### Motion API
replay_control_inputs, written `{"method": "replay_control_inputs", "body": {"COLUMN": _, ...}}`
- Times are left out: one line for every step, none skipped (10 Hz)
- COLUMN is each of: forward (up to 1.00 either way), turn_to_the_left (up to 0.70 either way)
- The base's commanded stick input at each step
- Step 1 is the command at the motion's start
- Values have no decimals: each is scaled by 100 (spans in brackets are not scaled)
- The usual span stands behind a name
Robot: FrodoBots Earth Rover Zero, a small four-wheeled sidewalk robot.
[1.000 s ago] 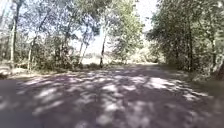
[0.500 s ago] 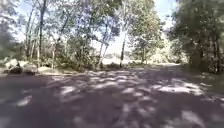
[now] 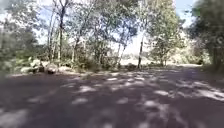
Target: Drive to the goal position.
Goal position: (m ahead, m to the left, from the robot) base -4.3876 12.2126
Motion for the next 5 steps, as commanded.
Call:
{"method": "replay_control_inputs", "body": {"forward": 0, "turn_to_the_left": 45}}
{"method": "replay_control_inputs", "body": {"forward": 0, "turn_to_the_left": 45}}
{"method": "replay_control_inputs", "body": {"forward": 0, "turn_to_the_left": 45}}
{"method": "replay_control_inputs", "body": {"forward": 0, "turn_to_the_left": 45}}
{"method": "replay_control_inputs", "body": {"forward": 0, "turn_to_the_left": 45}}
